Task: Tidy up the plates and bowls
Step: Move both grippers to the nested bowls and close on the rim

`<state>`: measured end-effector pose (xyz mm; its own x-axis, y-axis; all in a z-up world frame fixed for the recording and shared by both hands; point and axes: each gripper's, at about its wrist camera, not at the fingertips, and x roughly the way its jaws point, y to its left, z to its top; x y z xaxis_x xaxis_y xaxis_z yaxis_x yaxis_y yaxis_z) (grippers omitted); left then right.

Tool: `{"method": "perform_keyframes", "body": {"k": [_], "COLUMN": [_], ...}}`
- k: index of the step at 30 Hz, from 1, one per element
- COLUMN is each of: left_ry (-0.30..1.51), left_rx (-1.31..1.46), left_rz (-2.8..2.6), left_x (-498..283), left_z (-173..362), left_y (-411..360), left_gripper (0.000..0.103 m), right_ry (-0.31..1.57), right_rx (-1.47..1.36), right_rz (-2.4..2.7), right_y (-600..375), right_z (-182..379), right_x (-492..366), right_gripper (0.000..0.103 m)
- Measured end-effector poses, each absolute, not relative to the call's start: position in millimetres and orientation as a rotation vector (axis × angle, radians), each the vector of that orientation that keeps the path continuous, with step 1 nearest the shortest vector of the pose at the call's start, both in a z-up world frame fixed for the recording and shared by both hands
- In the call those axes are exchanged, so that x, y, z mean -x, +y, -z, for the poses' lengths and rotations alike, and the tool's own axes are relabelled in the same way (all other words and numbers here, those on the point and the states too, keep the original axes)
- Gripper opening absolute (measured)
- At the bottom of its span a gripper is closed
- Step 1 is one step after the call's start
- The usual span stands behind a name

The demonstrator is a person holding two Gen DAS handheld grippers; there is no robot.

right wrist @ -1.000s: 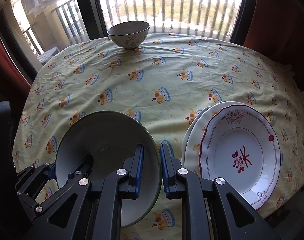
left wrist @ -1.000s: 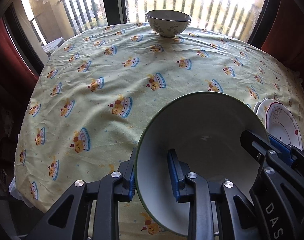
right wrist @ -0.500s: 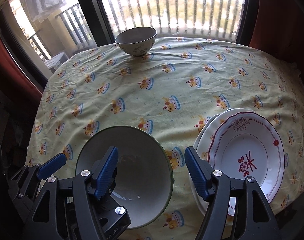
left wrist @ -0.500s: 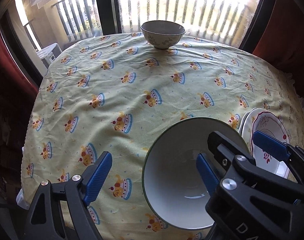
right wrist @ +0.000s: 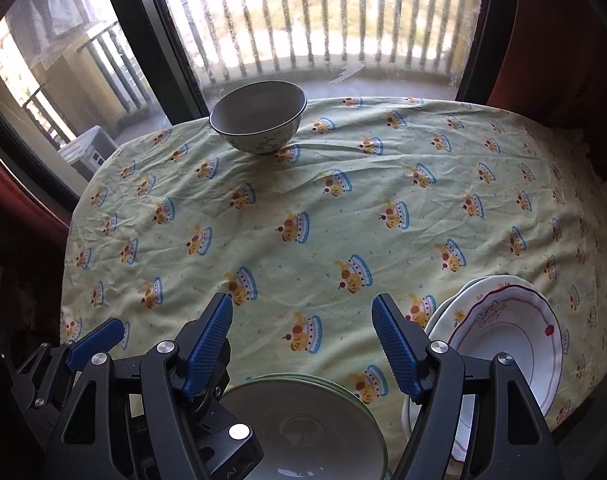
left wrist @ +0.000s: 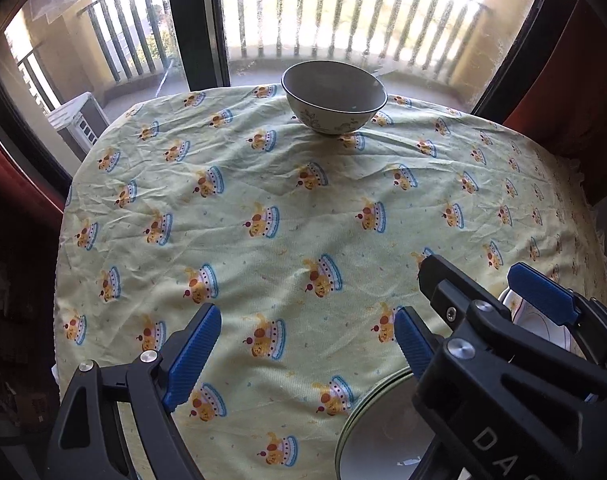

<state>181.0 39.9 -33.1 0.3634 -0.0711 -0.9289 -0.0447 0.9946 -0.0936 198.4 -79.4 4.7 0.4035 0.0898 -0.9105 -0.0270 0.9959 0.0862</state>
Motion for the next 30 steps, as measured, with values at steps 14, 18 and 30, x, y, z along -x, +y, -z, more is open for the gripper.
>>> {"method": "perform_keyframes", "body": {"k": [14, 18, 30], "left_ry": [1.194, 1.178, 1.133], "left_rx": [0.107, 0.113, 0.099], "left_rz": [-0.005, -0.034, -0.152], "left_x": [-264, -289, -355], "left_z": [34, 36, 50], "left_y": [55, 54, 55], "left_gripper": [0.090, 0.090, 0.089], "right_ry": [1.155, 1.146, 1.083], "right_rx": [-0.061, -0.054, -0.047], "right_rz": [-0.061, -0.071, -0.113], "right_y": [-62, -63, -65], "right_z": [-4, -2, 13], "right_x": [-286, -313, -386], "right_gripper": [0.076, 0.076, 0.076]}}
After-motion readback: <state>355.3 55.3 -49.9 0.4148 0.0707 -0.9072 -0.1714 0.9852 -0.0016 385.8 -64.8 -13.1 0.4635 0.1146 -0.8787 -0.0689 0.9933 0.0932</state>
